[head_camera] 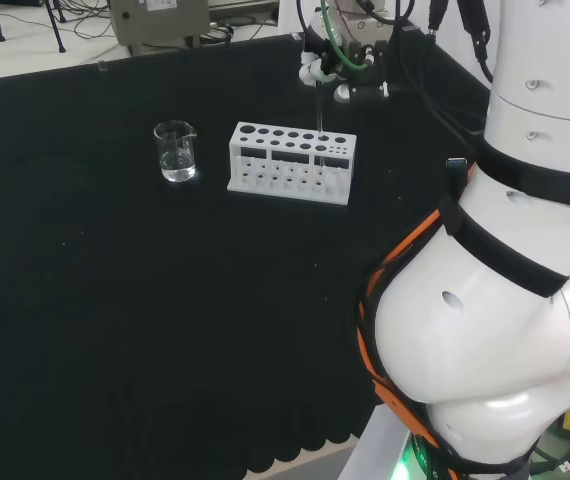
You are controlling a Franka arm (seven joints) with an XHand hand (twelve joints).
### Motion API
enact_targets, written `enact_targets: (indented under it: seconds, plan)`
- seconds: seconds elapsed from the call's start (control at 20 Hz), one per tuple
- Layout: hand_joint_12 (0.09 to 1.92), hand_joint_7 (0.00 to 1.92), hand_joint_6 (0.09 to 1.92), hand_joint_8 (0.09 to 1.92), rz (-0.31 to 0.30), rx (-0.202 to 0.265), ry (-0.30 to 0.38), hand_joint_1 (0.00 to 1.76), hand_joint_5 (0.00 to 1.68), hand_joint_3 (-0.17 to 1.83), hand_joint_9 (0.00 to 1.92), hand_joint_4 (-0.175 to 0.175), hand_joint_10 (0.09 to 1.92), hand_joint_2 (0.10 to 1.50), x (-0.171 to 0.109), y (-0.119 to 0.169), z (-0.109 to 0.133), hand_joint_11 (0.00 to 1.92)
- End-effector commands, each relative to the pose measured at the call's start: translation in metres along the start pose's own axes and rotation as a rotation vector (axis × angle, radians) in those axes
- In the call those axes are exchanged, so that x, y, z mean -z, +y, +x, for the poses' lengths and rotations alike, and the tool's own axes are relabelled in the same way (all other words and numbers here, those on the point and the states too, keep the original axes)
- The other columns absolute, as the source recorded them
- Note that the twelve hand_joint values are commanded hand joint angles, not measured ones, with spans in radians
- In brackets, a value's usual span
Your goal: Take the glass rod from the white test tube rack.
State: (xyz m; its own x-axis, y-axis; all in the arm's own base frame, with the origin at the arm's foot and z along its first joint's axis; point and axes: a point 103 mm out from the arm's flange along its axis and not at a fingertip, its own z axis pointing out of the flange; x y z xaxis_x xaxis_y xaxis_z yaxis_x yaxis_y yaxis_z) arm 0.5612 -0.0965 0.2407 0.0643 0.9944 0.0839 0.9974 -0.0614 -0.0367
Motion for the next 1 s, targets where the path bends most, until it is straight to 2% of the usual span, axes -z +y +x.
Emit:
enact_targets:
  seconds: [0.05,0.15,0.3,0.6,1.0]
  plan:
    - [0.92,1.01,1.02,1.36,-0.172,-0.048,0.056,1.27,0.87,0.46,1.64,-0.175,1.08,0.92,0.019,-0.007,0.004,1.76]
    - [0.87,1.04,1.01,1.36,-0.202,-0.063,0.067,1.27,0.91,0.64,1.64,-0.175,1.06,0.82,0.029,-0.010,0.005,1.74]
    - [0.83,1.08,0.97,1.34,-0.215,-0.082,0.083,1.29,0.96,0.75,1.63,-0.175,1.04,0.75,0.043,-0.015,0.007,1.71]
    - [0.82,1.10,0.94,1.32,-0.206,-0.097,0.093,1.29,0.99,0.77,1.61,-0.175,1.03,0.72,0.063,-0.026,0.015,1.68]
    - [0.81,1.10,0.94,1.32,-0.233,-0.098,0.083,1.29,0.99,0.78,1.61,-0.175,1.03,0.72,0.094,-0.046,0.035,1.67]
